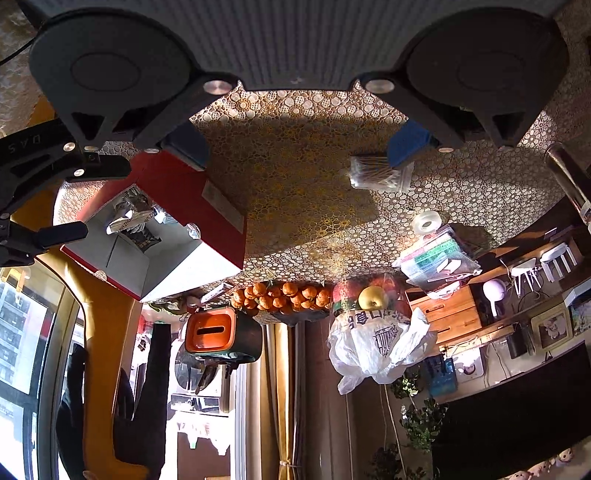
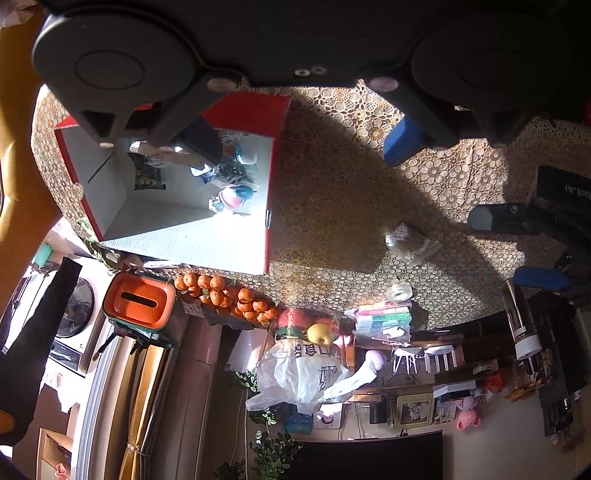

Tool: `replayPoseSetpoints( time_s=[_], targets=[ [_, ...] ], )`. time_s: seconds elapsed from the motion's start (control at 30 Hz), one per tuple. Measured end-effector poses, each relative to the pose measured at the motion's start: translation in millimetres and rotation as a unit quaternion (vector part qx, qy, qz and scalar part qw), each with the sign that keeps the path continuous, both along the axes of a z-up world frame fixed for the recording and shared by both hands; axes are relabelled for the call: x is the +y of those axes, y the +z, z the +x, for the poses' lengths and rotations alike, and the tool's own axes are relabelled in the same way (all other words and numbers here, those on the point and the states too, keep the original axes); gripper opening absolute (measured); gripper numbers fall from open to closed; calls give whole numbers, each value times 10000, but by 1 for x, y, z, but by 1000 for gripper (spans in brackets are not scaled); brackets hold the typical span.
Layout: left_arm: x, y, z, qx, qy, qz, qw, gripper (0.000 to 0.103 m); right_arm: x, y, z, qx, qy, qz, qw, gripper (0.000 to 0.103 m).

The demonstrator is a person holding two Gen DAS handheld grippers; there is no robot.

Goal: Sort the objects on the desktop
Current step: 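Withdraw both grippers from the red box toward the cotton swab bag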

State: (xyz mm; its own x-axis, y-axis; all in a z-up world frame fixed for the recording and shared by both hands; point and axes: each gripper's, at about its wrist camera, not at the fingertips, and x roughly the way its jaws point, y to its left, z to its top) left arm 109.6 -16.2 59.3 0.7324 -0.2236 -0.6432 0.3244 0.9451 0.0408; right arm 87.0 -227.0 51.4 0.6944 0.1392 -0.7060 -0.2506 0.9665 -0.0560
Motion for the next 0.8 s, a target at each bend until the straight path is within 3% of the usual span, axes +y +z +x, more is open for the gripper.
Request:
replayPoseSetpoints(
  time_s=[0.43, 0.8],
  targets=[
    [49, -25, 17, -12, 445, -108, 9990, 103, 42, -9, 30, -47, 215, 32, 9998, 94],
    [77, -66, 47, 57, 675, -156, 9976, 103, 62, -24, 64, -137, 363, 334, 9987, 91]
  ],
)
